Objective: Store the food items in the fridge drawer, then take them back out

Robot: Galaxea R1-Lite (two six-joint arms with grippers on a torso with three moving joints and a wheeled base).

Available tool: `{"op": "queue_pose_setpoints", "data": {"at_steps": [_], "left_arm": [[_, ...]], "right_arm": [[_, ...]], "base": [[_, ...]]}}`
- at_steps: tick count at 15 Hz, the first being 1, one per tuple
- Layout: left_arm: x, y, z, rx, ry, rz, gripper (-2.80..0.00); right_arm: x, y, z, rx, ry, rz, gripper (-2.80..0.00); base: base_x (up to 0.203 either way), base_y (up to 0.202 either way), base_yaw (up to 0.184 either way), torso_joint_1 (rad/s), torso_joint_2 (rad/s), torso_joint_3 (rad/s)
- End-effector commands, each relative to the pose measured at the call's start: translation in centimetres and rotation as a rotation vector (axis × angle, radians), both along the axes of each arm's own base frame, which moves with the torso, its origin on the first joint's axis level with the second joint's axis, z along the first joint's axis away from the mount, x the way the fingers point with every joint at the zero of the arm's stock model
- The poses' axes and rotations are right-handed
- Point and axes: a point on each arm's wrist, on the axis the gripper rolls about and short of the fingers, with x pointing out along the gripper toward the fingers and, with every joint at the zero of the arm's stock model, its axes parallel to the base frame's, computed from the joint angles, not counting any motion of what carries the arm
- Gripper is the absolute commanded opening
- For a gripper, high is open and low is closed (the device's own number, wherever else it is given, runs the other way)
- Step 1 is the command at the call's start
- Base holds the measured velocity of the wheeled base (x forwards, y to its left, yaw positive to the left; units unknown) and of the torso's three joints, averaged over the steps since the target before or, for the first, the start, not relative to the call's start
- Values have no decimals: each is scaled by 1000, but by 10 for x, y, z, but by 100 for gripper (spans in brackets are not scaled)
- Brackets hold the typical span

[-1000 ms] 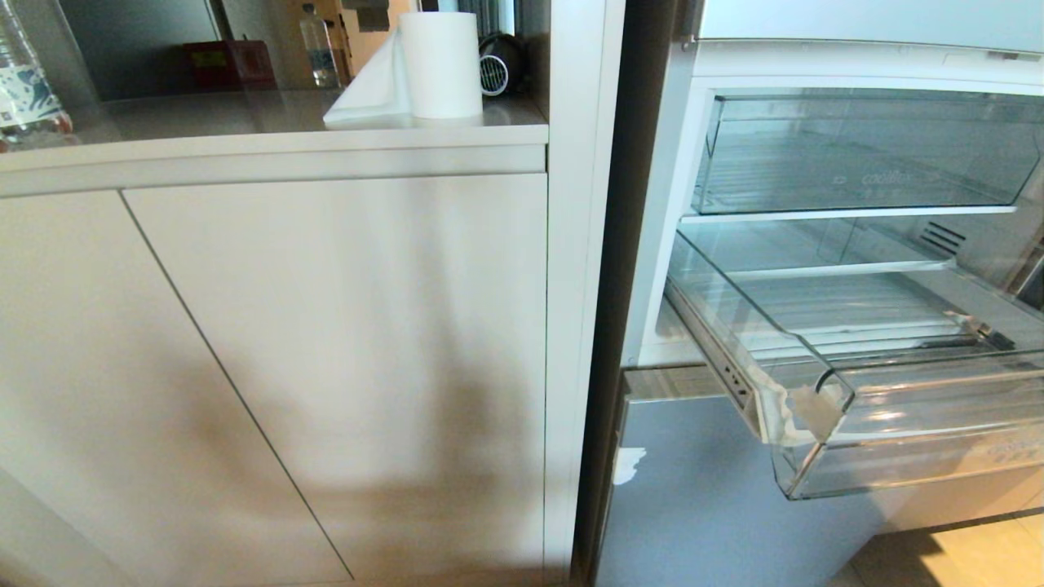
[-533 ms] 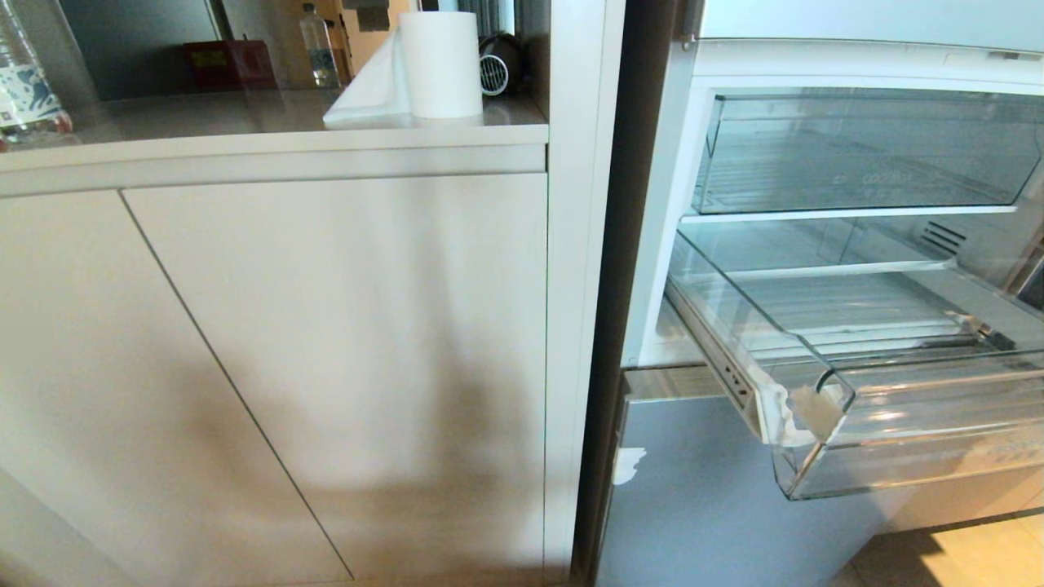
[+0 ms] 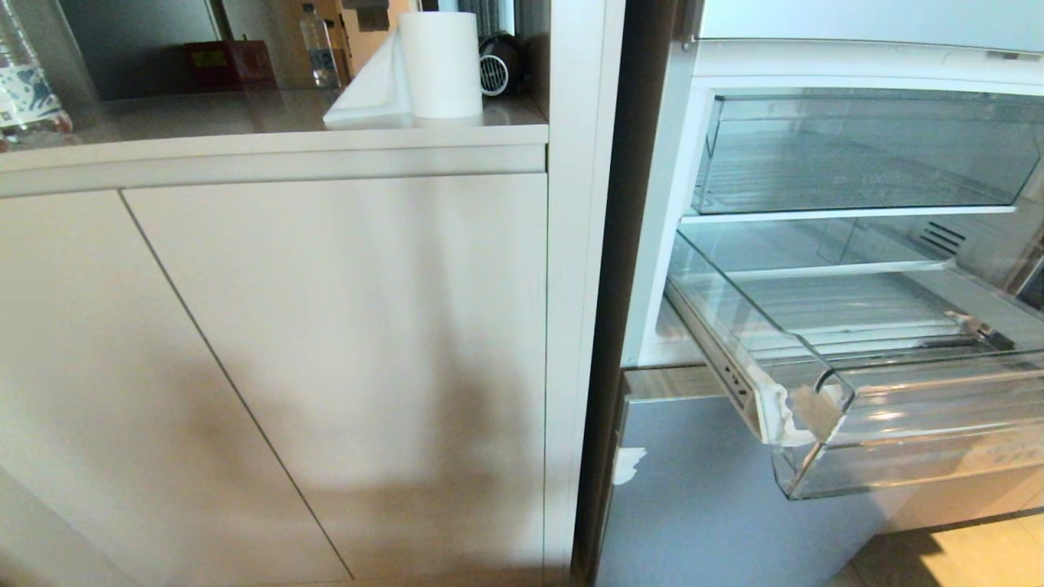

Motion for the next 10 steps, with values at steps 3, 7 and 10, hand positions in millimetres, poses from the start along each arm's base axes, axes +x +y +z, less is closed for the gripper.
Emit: {"op": "queue_pose_setpoints", "data": {"at_steps": [3, 7, 10], "left_arm": [[0, 0, 0, 1, 1, 0, -280], [0, 0, 0, 1, 1, 0, -280], [0, 0, 0, 1, 1, 0, -280]], "right_arm": [[0, 0, -2, -9, 8, 3, -280], [0, 0, -2, -5, 9, 0, -280], [0, 0, -2, 0, 9, 1, -280]], "base": [[0, 0, 0, 0, 0, 0], [-2, 4, -108, 2, 0, 2], [0, 8, -175, 1, 1, 2]]}}
